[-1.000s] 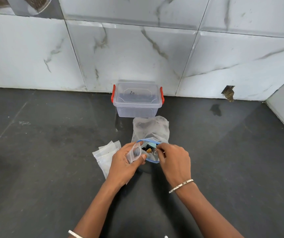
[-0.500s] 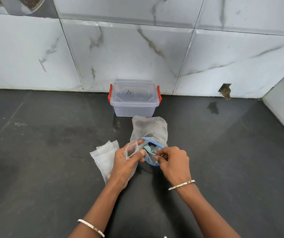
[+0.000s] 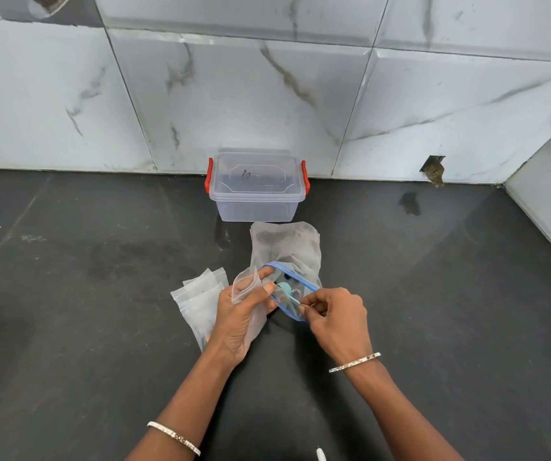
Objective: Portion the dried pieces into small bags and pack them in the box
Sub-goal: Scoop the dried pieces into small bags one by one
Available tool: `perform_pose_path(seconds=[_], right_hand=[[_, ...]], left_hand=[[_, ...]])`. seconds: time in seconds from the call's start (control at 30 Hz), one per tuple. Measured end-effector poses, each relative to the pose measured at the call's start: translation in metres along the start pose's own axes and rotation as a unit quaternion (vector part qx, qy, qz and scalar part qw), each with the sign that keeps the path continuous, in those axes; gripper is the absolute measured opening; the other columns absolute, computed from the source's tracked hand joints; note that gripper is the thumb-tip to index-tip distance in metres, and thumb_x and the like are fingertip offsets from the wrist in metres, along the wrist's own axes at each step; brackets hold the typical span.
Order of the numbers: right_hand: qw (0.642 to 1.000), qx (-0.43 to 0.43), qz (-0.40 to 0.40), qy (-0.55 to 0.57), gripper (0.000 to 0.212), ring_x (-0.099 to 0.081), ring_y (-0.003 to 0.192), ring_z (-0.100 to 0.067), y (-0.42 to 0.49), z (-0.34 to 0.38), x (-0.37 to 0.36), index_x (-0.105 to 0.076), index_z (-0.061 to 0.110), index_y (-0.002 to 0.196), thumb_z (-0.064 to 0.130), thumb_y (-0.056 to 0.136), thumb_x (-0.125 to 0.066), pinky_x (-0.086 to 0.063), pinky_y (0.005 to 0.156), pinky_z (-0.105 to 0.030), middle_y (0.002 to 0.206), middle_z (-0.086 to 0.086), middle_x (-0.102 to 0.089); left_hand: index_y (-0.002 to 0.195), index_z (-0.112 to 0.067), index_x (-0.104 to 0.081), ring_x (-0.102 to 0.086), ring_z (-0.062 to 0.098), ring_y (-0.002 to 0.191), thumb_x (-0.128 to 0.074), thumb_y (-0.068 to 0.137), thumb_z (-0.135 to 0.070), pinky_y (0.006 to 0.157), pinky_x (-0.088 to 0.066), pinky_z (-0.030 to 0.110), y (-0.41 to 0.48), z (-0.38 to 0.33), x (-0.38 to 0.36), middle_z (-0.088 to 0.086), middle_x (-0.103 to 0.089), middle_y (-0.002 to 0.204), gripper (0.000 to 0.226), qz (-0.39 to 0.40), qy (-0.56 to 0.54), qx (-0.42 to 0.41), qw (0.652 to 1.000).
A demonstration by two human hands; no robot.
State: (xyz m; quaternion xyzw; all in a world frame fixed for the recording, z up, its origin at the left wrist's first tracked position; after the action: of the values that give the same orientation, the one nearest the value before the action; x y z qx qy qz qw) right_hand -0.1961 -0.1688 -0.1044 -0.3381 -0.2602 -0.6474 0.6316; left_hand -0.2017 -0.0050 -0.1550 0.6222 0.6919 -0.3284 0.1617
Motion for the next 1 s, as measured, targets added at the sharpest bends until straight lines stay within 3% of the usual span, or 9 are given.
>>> perform_pose_path(seconds=[0.17,0.23,0.3,0.37,0.43,0.53,0.7,0.8,1.0], right_hand=[[0.997,0.066,-0.022,-0.033,0.009,-0.07,0.075,-0.014,0.0,0.012,0.011,-0.078,0.024,0.088,0.022,0.083,-0.072,-0.056,0.076,-0.034,0.08,0.008,-0.076],[0.992,0.104,-0.039,-0.063,0.01,-0.07,0.076,-0.016,-0.002,0.019,0.016,-0.078,0.024,0.089,0.022,0.085,-0.069,-0.055,0.074,-0.034,0.082,0.008,-0.076],[0.985,0.13,-0.054,-0.097,0.01,-0.068,0.072,-0.019,-0.004,0.023,0.018,-0.077,0.022,0.085,0.02,0.085,-0.067,-0.052,0.066,-0.031,0.078,0.005,-0.075],[0.982,0.135,-0.068,-0.116,0.01,-0.065,0.067,-0.021,-0.005,0.022,0.019,-0.075,0.02,0.078,0.019,0.084,-0.066,-0.044,0.059,-0.028,0.072,0.003,-0.072],[0.982,0.126,-0.067,-0.125,0.011,-0.064,0.066,-0.023,-0.006,0.019,0.016,-0.073,0.017,0.075,0.019,0.083,-0.065,-0.045,0.058,-0.029,0.068,0.001,-0.071],[0.991,0.091,-0.038,-0.091,0.011,-0.067,0.068,-0.022,-0.006,0.011,0.011,-0.075,0.017,0.077,0.02,0.082,-0.065,-0.054,0.067,-0.035,0.069,0.001,-0.072],[1.0,0.019,-0.004,-0.005,0.007,-0.068,0.066,-0.01,-0.004,-0.002,0.01,-0.078,0.021,0.079,0.018,0.079,-0.072,-0.057,0.073,-0.031,0.067,0.008,-0.072],[0.999,-0.005,0.011,0.032,0.005,-0.068,0.061,-0.008,-0.002,-0.009,0.005,-0.077,0.021,0.074,0.017,0.076,-0.074,-0.058,0.07,-0.032,0.062,0.008,-0.071],[0.973,-0.091,0.042,0.209,0.008,-0.062,0.048,-0.009,-0.003,-0.026,-0.007,-0.077,0.013,0.073,0.007,0.078,-0.076,-0.052,0.053,-0.021,0.06,-0.005,-0.072]], left_hand=[[0.124,0.005,-0.063,-0.07,0.015,0.065,-0.054,0.096,0.008,0.072,-0.06,0.032,-0.003,-0.002,-0.001,0.007,-0.076,0.099,0.03,0.003,0.001,-0.001,1.0],[0.121,0.003,-0.066,-0.071,0.014,0.067,-0.054,0.096,0.008,0.085,-0.061,0.039,-0.004,-0.002,0.0,0.009,-0.076,0.106,0.028,0.0,0.003,-0.003,1.0],[0.116,0.001,-0.07,-0.073,0.018,0.083,-0.062,0.093,0.005,0.097,-0.053,0.046,-0.003,-0.001,0.004,0.014,-0.074,0.119,0.025,0.002,0.008,-0.008,1.0],[0.1,-0.008,-0.079,-0.062,0.032,0.101,-0.069,0.085,-0.002,0.091,-0.047,0.045,-0.002,0.001,0.006,0.015,-0.068,0.131,0.019,0.005,0.033,-0.019,0.999],[0.082,-0.014,-0.082,-0.054,0.033,0.095,-0.069,0.082,-0.005,0.075,-0.048,0.035,-0.002,0.0,0.008,0.011,-0.07,0.131,0.016,-0.003,0.066,-0.032,0.997],[0.08,-0.013,-0.082,-0.056,0.024,0.083,-0.067,0.089,0.006,0.061,-0.049,0.024,-0.004,-0.002,0.008,0.009,-0.072,0.126,0.026,-0.002,0.073,-0.038,0.997],[0.088,-0.01,-0.082,-0.057,0.017,0.072,-0.07,0.081,-0.002,0.06,-0.049,0.024,-0.001,0.003,0.008,0.012,-0.073,0.118,0.016,-0.017,0.044,-0.026,0.999],[0.102,-0.001,-0.078,-0.057,0.018,0.067,-0.07,0.079,-0.005,0.072,-0.047,0.032,0.003,0.011,0.007,0.017,-0.07,0.101,0.024,-0.013,0.013,0.0,1.0],[0.111,0.001,-0.075,-0.057,0.031,0.086,-0.071,0.081,-0.006,0.074,-0.046,0.034,0.007,0.015,0.004,0.019,-0.068,0.099,0.031,0.003,-0.002,0.017,1.0]])
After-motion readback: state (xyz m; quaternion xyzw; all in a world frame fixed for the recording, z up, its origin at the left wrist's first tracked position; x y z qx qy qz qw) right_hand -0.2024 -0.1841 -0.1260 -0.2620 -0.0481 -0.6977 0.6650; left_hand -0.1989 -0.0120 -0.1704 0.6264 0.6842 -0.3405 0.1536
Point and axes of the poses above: each hand's wrist, its own y-axis towards the middle knuckle, its own x-axis out of the back of the hand, z = x × y, the point moved 10 cm from there along y, towards the middle knuckle
